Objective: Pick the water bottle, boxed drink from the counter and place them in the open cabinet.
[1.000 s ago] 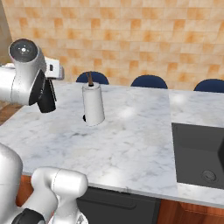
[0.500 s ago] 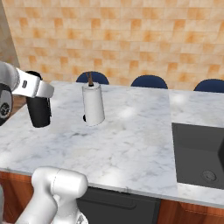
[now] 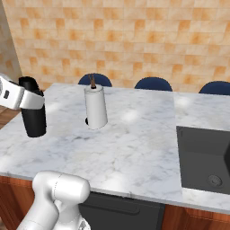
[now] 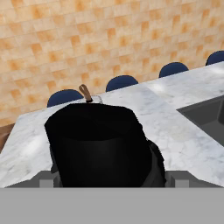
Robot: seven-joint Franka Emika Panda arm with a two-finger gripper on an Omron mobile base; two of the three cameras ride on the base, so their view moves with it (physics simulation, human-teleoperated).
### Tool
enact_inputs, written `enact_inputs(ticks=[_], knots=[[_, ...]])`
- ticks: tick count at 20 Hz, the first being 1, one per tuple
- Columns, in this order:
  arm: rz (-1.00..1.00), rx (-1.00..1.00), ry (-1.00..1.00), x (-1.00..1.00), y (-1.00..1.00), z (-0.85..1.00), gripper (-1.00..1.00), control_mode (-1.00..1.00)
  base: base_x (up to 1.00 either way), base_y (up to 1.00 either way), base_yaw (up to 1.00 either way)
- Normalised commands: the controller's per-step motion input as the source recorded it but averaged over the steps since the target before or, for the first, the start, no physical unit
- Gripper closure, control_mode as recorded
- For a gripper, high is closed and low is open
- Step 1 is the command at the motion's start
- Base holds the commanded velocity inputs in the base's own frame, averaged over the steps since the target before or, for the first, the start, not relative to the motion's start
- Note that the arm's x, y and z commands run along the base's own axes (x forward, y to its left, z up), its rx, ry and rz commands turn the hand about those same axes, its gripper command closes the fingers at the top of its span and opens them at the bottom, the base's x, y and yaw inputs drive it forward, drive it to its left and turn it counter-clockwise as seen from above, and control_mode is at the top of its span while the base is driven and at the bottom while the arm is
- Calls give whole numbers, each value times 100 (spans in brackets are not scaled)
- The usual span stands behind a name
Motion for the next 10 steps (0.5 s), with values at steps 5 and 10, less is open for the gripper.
enact_inputs(ticks=[5, 10], knots=[[-1, 0, 1, 1, -12, -5, 100, -100, 0, 0, 0], [0, 0, 0, 0, 0, 0, 100, -100, 0, 0, 0]])
